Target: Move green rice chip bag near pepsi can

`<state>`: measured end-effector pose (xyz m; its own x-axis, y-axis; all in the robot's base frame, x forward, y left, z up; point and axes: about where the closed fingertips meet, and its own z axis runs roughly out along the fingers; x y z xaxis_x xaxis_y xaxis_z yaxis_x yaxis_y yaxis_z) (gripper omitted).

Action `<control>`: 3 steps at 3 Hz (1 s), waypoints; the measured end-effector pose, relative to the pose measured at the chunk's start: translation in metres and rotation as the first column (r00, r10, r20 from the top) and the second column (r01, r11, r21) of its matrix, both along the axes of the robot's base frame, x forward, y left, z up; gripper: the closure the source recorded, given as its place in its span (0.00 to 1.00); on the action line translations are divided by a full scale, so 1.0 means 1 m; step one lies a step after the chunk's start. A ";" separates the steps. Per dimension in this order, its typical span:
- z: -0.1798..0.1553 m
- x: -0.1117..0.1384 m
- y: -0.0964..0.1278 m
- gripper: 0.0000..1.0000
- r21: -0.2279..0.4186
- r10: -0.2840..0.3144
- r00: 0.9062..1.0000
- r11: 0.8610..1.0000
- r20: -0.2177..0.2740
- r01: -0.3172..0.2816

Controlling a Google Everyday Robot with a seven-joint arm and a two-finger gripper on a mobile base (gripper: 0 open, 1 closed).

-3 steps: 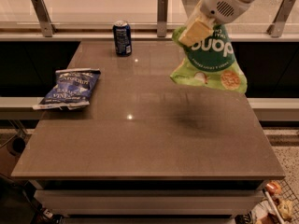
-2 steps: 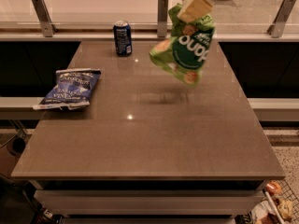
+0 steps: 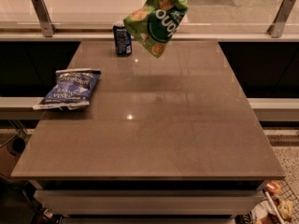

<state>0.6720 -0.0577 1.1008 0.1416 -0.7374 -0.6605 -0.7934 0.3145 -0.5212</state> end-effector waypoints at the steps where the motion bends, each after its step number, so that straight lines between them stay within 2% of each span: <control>1: 0.000 0.000 0.000 1.00 0.000 0.000 1.000 1.000 0.000 0.000; 2: -0.008 0.001 0.005 1.00 -0.044 -0.013 1.000 0.999 -0.020 0.012; 3: -0.028 0.018 0.005 1.00 -0.110 -0.053 0.997 0.993 -0.047 0.048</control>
Offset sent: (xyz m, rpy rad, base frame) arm 0.0019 0.0079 -0.0182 -0.1216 0.0520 -0.0430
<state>0.6899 -0.0531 1.0732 0.0714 -0.8109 -0.5808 -0.8036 0.2982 -0.5150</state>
